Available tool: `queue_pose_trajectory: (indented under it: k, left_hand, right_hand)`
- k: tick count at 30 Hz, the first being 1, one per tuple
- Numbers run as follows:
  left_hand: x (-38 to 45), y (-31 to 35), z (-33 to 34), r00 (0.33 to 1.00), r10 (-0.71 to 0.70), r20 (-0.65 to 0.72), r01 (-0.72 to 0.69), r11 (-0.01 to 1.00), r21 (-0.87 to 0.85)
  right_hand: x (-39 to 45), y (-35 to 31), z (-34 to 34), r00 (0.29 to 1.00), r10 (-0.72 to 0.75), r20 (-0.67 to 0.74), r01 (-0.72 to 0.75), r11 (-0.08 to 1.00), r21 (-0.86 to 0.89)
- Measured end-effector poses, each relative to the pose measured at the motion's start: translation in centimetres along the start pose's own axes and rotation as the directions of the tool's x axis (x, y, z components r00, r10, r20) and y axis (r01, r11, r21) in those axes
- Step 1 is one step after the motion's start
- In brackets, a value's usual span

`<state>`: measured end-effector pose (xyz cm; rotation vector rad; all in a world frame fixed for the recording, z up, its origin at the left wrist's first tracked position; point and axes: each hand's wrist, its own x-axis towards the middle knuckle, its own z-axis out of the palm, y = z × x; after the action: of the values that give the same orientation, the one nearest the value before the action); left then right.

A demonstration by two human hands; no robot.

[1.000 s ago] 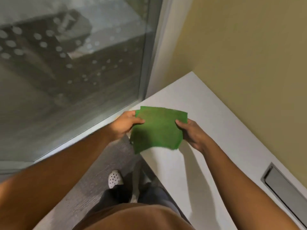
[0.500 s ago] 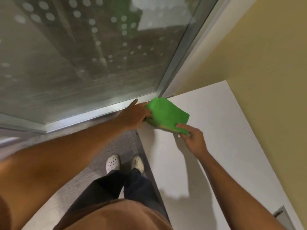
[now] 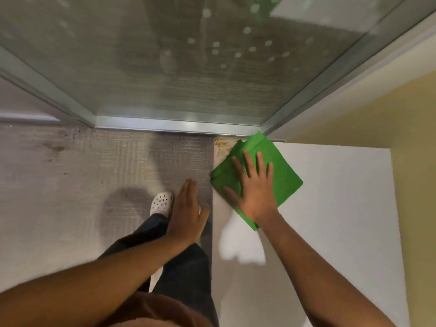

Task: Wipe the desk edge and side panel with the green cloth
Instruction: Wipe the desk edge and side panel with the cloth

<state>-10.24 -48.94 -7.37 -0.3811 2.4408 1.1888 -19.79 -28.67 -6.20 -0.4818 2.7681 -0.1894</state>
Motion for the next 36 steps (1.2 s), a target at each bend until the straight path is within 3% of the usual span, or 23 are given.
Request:
queue_pose_trajectory:
  k: [3, 7, 11, 13, 15, 17, 19, 21, 22, 25, 29, 31, 34, 36]
  left_hand:
    - [-0.8, 0.9, 3.5, 0.986, -0.165, -0.002, 0.162, 0.970, -0.180]
    - [0.0, 2.4, 6.4, 0.975, -0.211, -0.066, 0.197, 0.965, -0.173]
    - [-0.1, 2.2, 7.3, 0.967, -0.187, -0.175, 0.162, 0.976, -0.148]
    - [-0.1, 2.1, 7.4, 0.961, -0.182, -0.207, 0.160, 0.980, -0.119]
    - [0.0, 2.2, 7.3, 0.958, -0.180, -0.222, 0.161, 0.982, -0.102]
    - [0.0, 2.4, 7.1, 0.956, -0.196, -0.216, 0.177, 0.978, -0.107]
    - [0.0, 2.3, 7.0, 0.957, -0.212, -0.200, 0.191, 0.974, -0.119]
    - [0.1, 2.3, 7.0, 0.957, -0.214, -0.196, 0.193, 0.973, -0.124]
    - [0.1, 2.3, 7.0, 0.957, -0.210, -0.200, 0.188, 0.974, -0.125]
    - [0.1, 2.1, 7.3, 0.958, -0.180, -0.223, 0.158, 0.981, -0.116]
    - [0.0, 2.2, 7.5, 0.958, -0.188, -0.216, 0.170, 0.981, -0.099]
    - [0.0, 2.2, 7.5, 0.954, -0.207, -0.216, 0.183, 0.975, -0.127]
    - [0.0, 2.4, 7.6, 0.939, -0.268, -0.214, 0.223, 0.951, -0.212]
    - [0.1, 2.5, 7.6, 0.923, -0.314, -0.220, 0.251, 0.928, -0.275]
  right_hand:
    - [4.5, 0.1, 1.2, 0.999, -0.016, -0.042, 0.013, 0.998, -0.060]
    - [8.5, -0.1, 1.1, 0.974, 0.078, -0.211, -0.077, 0.997, 0.014]
    - [10.3, 0.1, 0.8, 0.886, 0.319, -0.337, -0.204, 0.920, 0.336]
    - [10.0, 0.8, 0.7, 0.809, 0.477, -0.344, -0.233, 0.797, 0.558]
    - [8.6, 1.4, 0.7, 0.762, 0.547, -0.348, -0.164, 0.682, 0.713]
    - [6.0, 1.8, 1.1, 0.835, 0.410, -0.367, -0.053, 0.723, 0.689]
    - [3.5, 2.3, 1.8, 0.936, 0.048, -0.348, 0.149, 0.843, 0.516]
    - [2.5, 2.9, 2.4, 0.923, -0.313, -0.225, 0.362, 0.904, 0.228]
    - [2.6, 2.9, 2.5, 0.896, -0.410, -0.167, 0.428, 0.899, 0.090]
    - [4.6, 1.9, 2.1, 0.877, -0.463, -0.127, 0.454, 0.886, -0.097]
    - [8.7, 0.0, 0.9, 0.898, -0.415, -0.147, 0.402, 0.909, -0.110]
    - [11.0, -0.8, 0.4, 0.933, -0.319, -0.168, 0.312, 0.948, -0.067]
    - [14.2, -1.0, -0.6, 0.976, -0.013, -0.217, 0.044, 0.989, 0.139]
    - [15.0, -0.6, -1.4, 0.936, 0.218, -0.277, -0.097, 0.915, 0.392]
